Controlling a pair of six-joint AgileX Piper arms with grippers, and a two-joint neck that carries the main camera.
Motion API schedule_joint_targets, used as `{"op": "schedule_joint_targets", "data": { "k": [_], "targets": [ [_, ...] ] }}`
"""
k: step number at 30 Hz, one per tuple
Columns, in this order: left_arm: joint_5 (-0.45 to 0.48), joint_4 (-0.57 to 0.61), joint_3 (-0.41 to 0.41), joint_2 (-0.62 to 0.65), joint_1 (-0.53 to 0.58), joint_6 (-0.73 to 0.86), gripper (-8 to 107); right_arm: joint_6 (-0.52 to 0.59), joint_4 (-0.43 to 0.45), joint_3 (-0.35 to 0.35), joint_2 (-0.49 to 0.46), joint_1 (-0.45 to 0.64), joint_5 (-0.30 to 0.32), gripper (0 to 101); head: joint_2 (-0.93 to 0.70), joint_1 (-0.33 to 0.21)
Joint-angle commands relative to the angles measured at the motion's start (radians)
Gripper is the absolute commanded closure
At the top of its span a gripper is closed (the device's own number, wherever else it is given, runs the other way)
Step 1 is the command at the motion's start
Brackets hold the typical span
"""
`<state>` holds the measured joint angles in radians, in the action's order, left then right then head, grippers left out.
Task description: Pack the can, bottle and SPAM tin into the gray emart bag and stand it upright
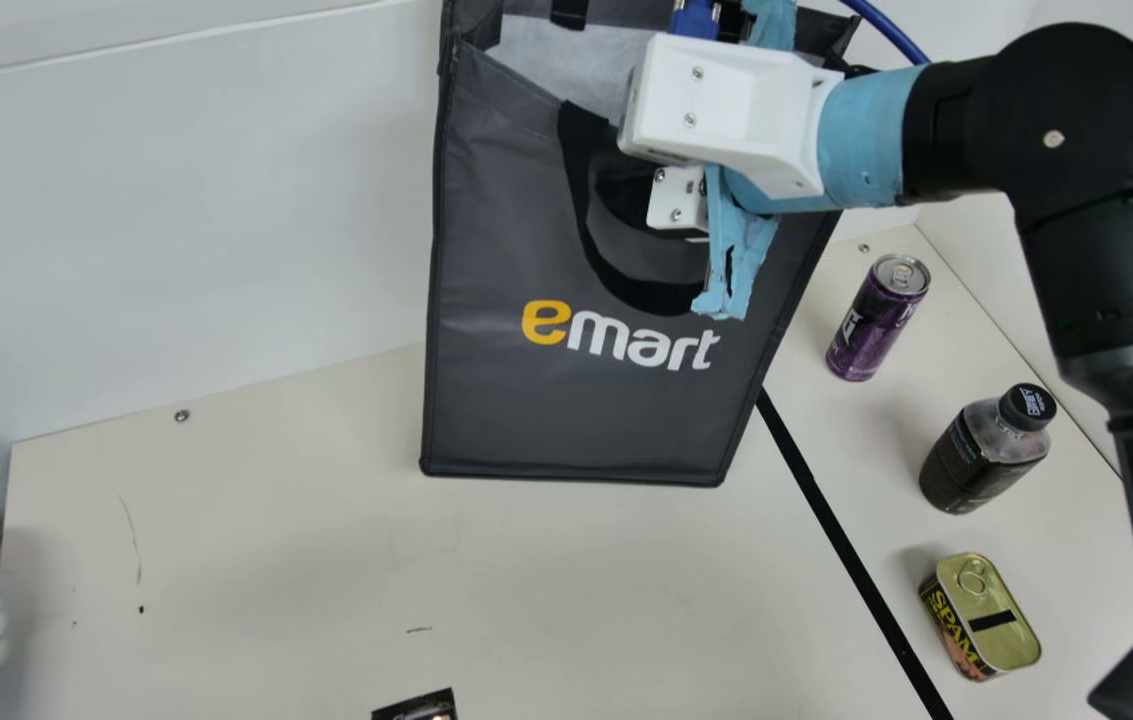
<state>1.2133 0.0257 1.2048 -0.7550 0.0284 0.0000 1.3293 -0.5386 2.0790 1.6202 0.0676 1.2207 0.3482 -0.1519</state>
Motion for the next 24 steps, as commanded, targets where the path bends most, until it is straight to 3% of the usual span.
{"op": "schedule_joint_targets", "data": {
  "k": [1,24],
  "targets": [
    [0.0,0.0,0.0,0.0,0.0,0.0,9,-0.001,-0.003,-0.005,-0.014,-0.002,-0.001,101,0.001,-0.023],
    [0.0,0.0,0.0,0.0,0.0,0.0,9,-0.018,0.015,-0.123,-0.202,-0.055,-0.001,101,0.001,-0.023]
  ]
}}
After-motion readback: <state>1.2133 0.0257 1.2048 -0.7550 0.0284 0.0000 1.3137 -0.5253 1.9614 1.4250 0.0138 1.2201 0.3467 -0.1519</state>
